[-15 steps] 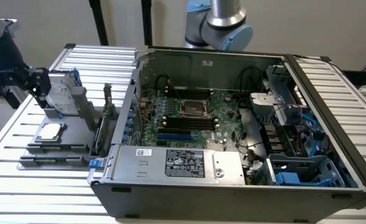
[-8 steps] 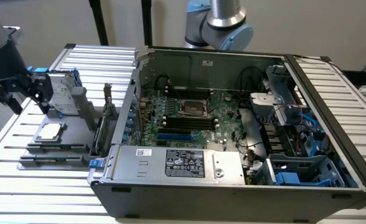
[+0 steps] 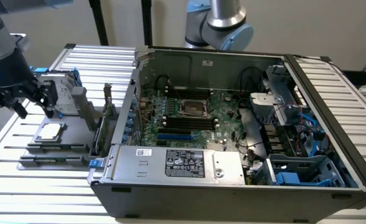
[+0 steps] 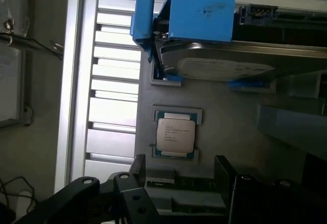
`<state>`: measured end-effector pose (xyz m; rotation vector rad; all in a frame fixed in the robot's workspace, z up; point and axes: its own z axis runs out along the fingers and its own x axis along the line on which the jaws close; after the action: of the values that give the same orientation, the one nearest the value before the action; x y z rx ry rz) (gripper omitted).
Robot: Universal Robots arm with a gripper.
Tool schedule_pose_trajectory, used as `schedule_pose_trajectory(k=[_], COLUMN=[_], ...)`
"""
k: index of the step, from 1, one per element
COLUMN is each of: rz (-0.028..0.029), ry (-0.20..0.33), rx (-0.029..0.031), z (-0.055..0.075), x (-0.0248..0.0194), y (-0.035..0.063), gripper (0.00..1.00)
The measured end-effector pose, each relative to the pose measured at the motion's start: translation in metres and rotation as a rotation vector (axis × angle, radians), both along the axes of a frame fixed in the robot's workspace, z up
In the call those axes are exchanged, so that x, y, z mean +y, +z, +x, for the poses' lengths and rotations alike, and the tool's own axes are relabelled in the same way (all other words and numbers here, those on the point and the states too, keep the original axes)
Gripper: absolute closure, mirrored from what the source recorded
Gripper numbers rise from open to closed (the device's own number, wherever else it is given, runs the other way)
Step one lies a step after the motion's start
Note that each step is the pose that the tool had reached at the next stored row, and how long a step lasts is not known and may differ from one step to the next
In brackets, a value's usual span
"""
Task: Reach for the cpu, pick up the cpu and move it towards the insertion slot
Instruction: 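Pick up the cpu and move it towards the insertion slot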
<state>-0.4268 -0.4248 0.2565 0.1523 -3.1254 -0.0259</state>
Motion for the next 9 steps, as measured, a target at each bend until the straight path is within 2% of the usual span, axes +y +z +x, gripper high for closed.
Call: schedule_pose_trajectory(k=[9], rz=[0.0], ry=[0.0], rx=[0.0001], z=[0.001], x=[-0.0001], y=[-0.0163], gripper=[0.35])
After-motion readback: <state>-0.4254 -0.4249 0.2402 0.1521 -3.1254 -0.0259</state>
